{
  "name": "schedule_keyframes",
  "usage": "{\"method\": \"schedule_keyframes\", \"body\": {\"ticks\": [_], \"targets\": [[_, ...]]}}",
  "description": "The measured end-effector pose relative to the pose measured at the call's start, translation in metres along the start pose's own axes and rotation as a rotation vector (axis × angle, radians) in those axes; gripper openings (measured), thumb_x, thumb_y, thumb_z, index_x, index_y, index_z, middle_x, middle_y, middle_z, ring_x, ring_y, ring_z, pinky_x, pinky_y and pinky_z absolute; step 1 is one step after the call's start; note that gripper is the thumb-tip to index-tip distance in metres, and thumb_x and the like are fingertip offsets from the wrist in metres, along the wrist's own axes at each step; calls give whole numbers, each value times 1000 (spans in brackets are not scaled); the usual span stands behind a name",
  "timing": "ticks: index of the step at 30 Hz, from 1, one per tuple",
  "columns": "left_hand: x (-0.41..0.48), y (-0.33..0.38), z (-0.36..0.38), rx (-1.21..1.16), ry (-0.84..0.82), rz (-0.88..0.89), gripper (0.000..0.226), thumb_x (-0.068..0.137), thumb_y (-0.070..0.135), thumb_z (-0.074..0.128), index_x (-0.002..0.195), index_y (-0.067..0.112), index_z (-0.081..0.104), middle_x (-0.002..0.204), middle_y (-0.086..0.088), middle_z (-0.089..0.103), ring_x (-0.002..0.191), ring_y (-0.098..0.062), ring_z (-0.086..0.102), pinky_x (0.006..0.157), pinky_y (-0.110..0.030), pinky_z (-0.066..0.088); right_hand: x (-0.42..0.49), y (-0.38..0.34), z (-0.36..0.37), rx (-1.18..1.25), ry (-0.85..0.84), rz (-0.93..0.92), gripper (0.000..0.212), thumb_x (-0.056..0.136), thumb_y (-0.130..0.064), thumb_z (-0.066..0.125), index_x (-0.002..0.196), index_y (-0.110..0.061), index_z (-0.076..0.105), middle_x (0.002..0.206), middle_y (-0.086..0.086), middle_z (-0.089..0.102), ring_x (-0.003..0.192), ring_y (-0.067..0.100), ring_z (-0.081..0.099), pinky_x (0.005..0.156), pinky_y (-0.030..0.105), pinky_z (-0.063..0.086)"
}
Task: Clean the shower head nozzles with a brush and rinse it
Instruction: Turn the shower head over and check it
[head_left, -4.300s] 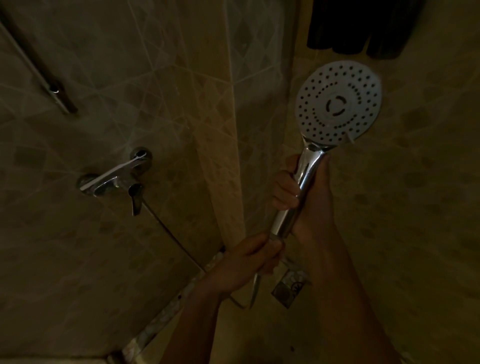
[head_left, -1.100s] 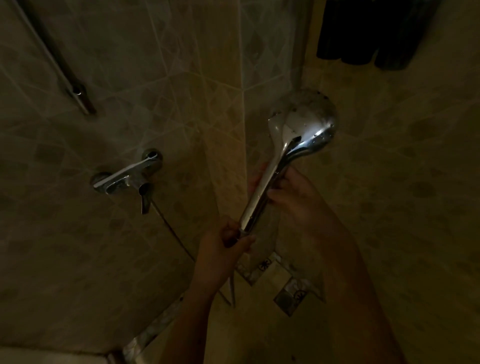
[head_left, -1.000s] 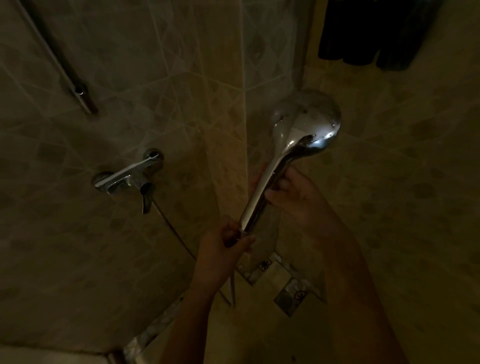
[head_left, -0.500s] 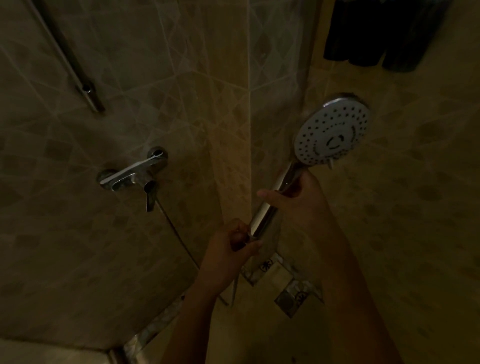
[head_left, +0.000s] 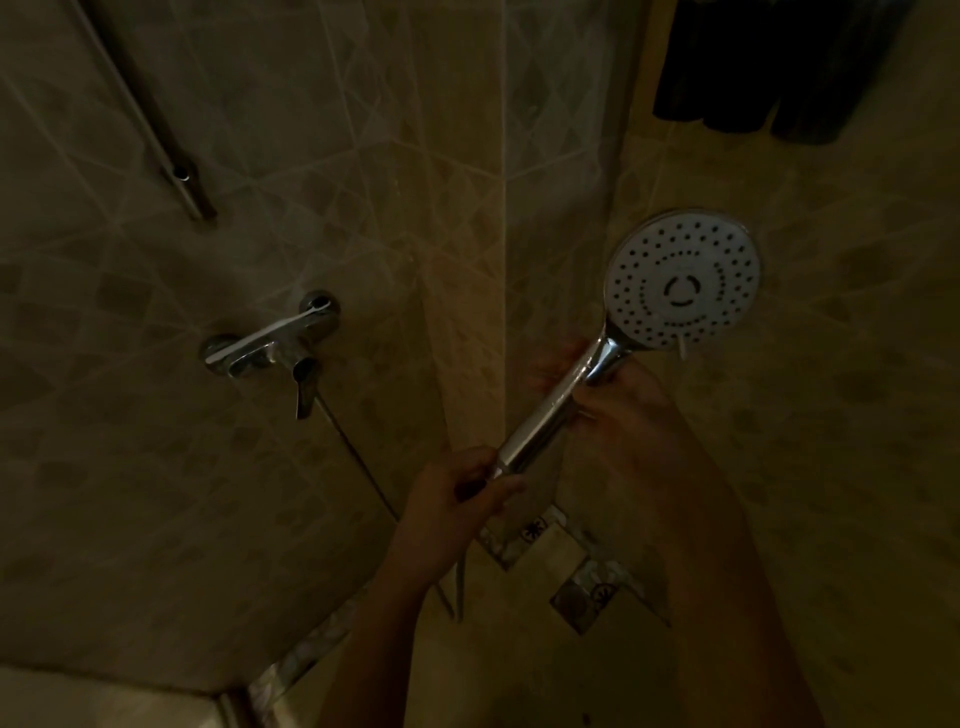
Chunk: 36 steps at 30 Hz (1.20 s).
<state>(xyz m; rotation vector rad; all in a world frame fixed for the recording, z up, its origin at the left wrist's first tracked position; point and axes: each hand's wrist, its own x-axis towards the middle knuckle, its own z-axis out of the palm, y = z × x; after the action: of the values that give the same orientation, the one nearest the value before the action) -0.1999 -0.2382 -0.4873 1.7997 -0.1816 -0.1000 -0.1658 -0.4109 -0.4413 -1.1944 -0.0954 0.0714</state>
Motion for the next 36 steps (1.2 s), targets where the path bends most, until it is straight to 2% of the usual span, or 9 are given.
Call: {"method": "schedule_keyframes", "body": {"ticks": [5, 11, 15, 17, 21, 25, 29, 32, 36], "targets": [[-4, 5, -3, -49, -100, -79, 12, 88, 10, 59, 89, 6, 70, 79, -9, 70, 72, -7, 64, 65, -14, 50, -10, 0, -8, -38, 7, -24, 24, 89, 8, 46, 95, -13, 58, 80, -7, 75, 81, 7, 71, 67, 19, 55], [-2, -3, -5, 1, -49, -114, 30, 81, 14, 69, 84, -13, 55, 79, -35, 59, 71, -19, 59, 63, -20, 47, -11, 3, -10, -110, -6, -62, 23, 84, 7, 54, 95, -12, 59, 81, -5, 75, 82, 9, 71, 71, 20, 56], [-1, 1, -1, 68, 36, -94, 24, 76, 10, 73, 71, -3, 54, 56, 2, 55, 54, -4, 54, 54, -16, 43, -8, 6, -7, -129, 39, -108, 21, 81, 6, 58, 95, -9, 58, 79, -2, 75, 80, 11, 71, 73, 25, 58], [-1, 1, 2, 112, 89, -88, 19, 73, 11, 77, 71, 3, 59, 59, 2, 60, 56, -4, 58, 58, -22, 47, -6, 7, -6, -134, 92, -125, 25, 79, 5, 62, 96, -12, 58, 76, -5, 75, 78, 9, 71, 73, 27, 59], [-1, 2, 7, 175, 155, -24, 29, 70, 11, 79, 62, 22, 54, 54, 11, 53, 50, 5, 51, 52, -10, 42, -4, 6, -3, -200, 204, -157, 38, 67, -9, 76, 95, -29, 60, 82, -12, 72, 80, 5, 69, 67, 23, 57], [-4, 5, 16, 168, 174, -32, 28, 68, 16, 81, 63, 26, 56, 55, 13, 57, 54, 3, 56, 54, -15, 46, -4, 7, 3, -213, 284, -187, 34, 73, -22, 74, 103, -23, 58, 90, -11, 64, 85, 4, 64, 74, 23, 53], [-3, 8, 17, 144, 170, -72, 19, 70, 17, 80, 72, 18, 61, 68, 0, 68, 70, -18, 69, 66, -36, 55, 1, 7, 1, -45, 169, -48, 13, 86, -20, 61, 94, -30, 62, 81, -13, 70, 86, 9, 64, 73, 24, 54], [-3, 6, 13, 147, 198, -76, 20, 69, 16, 80, 70, 16, 61, 68, -6, 68, 71, -23, 69, 67, -40, 55, -3, 2, -6, 77, 22, 35, 24, 93, -5, 44, 96, -20, 62, 82, -10, 73, 84, 9, 67, 67, 20, 56], [-3, 2, 10, 155, 214, -93, 19, 68, 16, 81, 74, 10, 64, 70, -10, 70, 71, -24, 70, 66, -41, 55, -13, -2, -11, 69, -73, 12, 29, 76, -3, 60, 98, -21, 63, 91, -9, 75, 90, 7, 69, 70, 20, 56]]}}
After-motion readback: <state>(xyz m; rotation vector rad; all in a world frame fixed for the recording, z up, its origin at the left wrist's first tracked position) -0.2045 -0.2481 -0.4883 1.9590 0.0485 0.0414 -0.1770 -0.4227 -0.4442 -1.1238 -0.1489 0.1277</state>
